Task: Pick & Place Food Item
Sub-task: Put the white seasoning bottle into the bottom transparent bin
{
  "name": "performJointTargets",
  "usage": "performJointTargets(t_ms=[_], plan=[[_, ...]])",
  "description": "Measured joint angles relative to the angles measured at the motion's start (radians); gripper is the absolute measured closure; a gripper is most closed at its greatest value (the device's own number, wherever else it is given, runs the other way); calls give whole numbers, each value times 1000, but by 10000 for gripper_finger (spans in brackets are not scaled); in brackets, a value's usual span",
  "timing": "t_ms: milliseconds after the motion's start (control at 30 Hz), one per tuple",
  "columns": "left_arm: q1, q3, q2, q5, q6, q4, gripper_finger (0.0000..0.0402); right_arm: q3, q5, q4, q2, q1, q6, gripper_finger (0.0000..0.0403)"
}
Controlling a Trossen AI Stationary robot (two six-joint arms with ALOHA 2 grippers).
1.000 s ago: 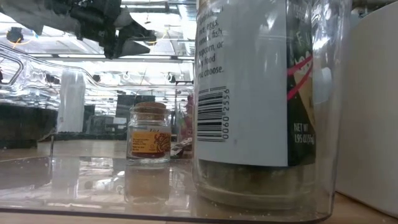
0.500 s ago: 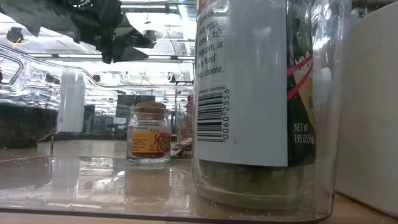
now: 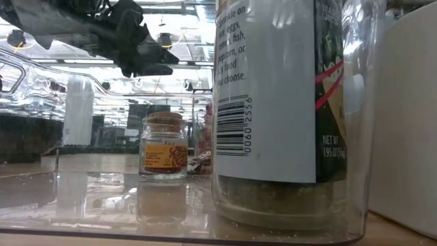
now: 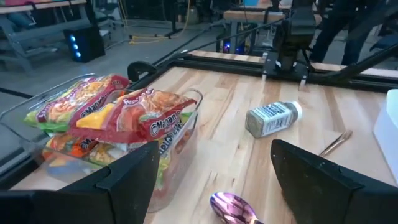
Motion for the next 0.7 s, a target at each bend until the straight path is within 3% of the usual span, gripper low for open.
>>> performJointTargets(t_ms=[233,400,533,700], plan=[[17,0,1,-69,66,20,100,-374,-27,225,-212,12,120,63],[56,0,-30,-115,89,29,100,-605,-32,497,-300,79,177,63],[85,0,-46,-117,91,26,100,-718,-10,617,-310,151,296,63],[112,0,-48,-117,91,29,100,-797,95,606,-299,265,568,63]])
